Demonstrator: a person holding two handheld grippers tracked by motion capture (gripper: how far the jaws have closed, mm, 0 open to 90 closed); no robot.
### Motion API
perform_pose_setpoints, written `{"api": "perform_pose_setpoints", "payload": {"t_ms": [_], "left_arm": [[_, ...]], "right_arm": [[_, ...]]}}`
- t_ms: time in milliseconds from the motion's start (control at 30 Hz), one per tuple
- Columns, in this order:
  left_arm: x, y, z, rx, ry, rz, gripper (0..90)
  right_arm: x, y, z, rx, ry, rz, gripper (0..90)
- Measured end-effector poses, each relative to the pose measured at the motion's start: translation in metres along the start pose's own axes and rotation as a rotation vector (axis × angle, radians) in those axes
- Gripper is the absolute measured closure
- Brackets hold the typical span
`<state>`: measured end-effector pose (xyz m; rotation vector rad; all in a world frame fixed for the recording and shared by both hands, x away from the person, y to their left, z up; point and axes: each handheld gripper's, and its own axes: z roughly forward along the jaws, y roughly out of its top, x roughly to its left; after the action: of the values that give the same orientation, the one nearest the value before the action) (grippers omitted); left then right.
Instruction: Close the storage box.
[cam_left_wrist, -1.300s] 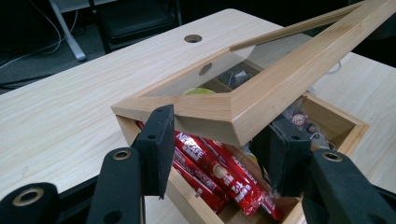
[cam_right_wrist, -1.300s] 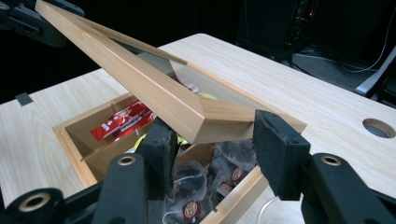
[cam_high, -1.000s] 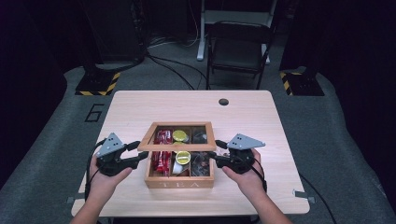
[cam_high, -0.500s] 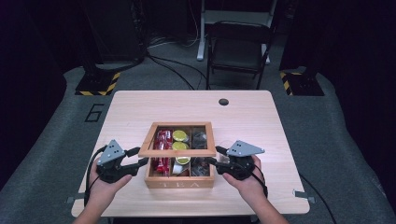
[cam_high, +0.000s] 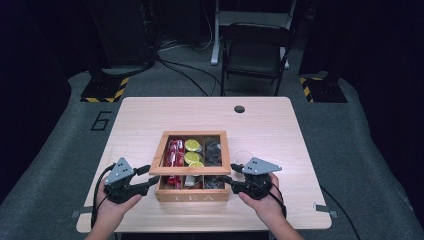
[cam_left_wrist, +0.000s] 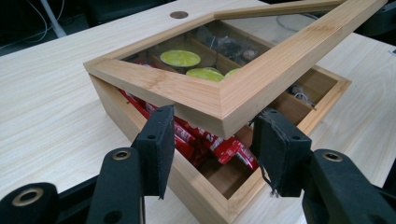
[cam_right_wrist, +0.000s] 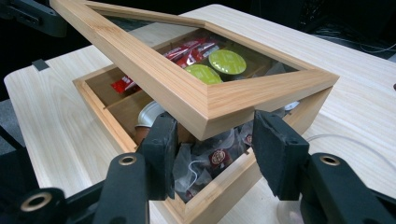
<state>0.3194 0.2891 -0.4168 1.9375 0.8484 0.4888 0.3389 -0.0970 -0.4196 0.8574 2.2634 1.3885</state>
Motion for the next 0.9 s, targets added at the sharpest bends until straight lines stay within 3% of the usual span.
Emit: {"api": "perform_pose_setpoints", "payload": {"t_ms": [467, 900], "left_arm": [[-0.003, -0.015, 0.005, 0.003, -0.007, -0.012, 49.5], [-0.003, -0.025, 0.009, 0.048, -0.024, -0.001, 49.5]], "right_arm": [[0.003, -0.015, 0.004, 0.013, 0.004, 0.006, 50.7], [0.003, -0.025, 0.009, 0.052, 0.023, -0.002, 50.5]]}}
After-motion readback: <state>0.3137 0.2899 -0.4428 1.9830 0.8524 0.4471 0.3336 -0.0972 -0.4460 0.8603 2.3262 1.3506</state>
